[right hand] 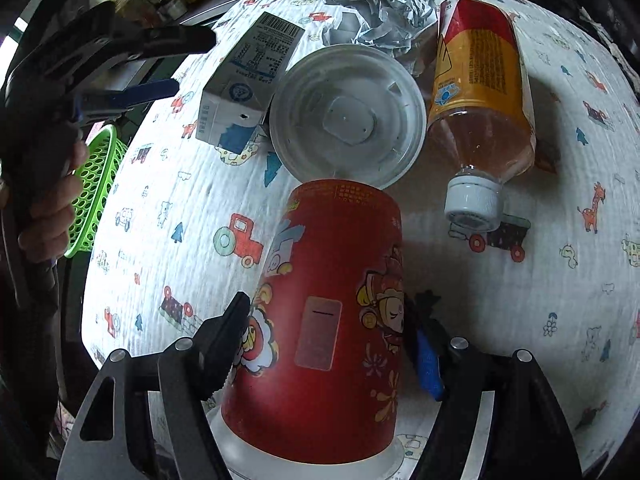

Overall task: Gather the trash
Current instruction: 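Grasp the white milk carton with the left tool, then drop the milk carton into the basket with the left tool while the right tool carries the red cup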

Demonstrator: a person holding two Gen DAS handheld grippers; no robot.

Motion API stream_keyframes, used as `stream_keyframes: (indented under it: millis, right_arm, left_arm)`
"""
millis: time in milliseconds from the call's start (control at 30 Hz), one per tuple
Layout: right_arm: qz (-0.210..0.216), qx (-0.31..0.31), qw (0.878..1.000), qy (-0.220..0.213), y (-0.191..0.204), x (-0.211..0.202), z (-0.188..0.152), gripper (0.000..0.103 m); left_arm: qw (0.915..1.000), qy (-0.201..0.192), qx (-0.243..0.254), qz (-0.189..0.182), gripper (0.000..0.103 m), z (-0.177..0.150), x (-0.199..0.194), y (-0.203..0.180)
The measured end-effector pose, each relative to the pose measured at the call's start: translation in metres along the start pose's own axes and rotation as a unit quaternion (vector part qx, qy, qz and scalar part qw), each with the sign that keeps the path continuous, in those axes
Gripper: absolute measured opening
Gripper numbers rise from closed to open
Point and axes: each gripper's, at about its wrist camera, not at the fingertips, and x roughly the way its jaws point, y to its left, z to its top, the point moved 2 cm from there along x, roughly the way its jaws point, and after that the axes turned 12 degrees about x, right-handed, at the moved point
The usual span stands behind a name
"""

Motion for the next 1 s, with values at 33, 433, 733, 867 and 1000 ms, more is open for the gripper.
stream_keyframes:
  millis: [33,433,733,867,1000]
  right_arm:
    - [0.002,-0.001,1.0,0.001,0.001,-0.001,-0.002,0.069]
    - [0.003,-0.013,1.0,0.002,-0.001,-0.011,-0.01,0.068]
    - [0.004,-0.018,1.0,-0.002,0.014,-0.012,-0.012,0.068]
    - [0.005,-0.027,1.0,-0.007,0.026,-0.017,-0.013,0.068]
    - [0.011,-0.04,0.999,-0.01,0.043,-0.02,-0.014,0.068]
  left_arm:
    - [1.0,0.003,0.0,0.001,0.095,0.002,0.004,-0.001]
    - [0.9991,0.022,-0.021,-0.031,0.074,0.008,0.035,0.001]
    - [0.9991,0.001,-0.023,-0.036,0.068,-0.001,0.023,0.006]
    - [0.9988,-0.018,-0.022,-0.038,0.068,-0.008,0.0,0.011]
    - [0.9983,-0.04,-0.027,-0.034,0.068,-0.019,-0.029,0.025]
